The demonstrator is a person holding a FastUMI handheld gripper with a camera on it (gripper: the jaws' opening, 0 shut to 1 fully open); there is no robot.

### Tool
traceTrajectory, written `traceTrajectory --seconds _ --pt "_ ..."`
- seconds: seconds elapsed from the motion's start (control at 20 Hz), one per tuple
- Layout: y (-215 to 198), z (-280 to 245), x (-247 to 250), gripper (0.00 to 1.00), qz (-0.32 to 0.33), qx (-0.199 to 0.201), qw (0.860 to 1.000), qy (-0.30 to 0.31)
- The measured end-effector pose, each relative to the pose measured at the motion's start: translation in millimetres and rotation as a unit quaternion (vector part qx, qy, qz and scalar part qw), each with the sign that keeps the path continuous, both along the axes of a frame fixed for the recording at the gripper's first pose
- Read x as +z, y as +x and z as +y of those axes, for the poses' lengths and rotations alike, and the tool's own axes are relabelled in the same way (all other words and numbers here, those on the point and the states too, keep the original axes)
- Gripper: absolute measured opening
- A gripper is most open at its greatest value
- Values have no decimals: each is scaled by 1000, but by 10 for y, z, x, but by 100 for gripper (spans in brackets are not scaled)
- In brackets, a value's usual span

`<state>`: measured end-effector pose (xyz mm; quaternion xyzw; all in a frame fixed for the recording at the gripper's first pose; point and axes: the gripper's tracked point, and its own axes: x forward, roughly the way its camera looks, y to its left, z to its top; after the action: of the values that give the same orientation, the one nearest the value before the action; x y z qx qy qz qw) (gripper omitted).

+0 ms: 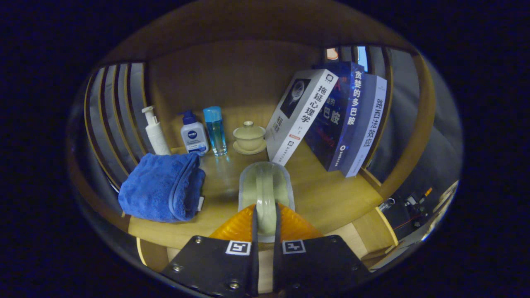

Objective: Pull open the drawer, take out the items inside it, and place them on the countertop above the cabinet.

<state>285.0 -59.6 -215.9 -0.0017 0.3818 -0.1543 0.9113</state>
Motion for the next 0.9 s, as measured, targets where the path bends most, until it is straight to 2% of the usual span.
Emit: traceTrajectory --seconds 0.2,0.4,0.45,0.55,0.65,0.9 --pt "72 35 -100 14 7 9 1000 10" --pt "90 32 -103 20 7 9 1000 15" --pt "95 46 -84 25 2 12 1000 16" --pt "108 75 -53 27 -6 14 1000 22" --pt "90 120 24 33 -19 21 999 27" --pt "-1 245 354 35 -81 41 995 30"
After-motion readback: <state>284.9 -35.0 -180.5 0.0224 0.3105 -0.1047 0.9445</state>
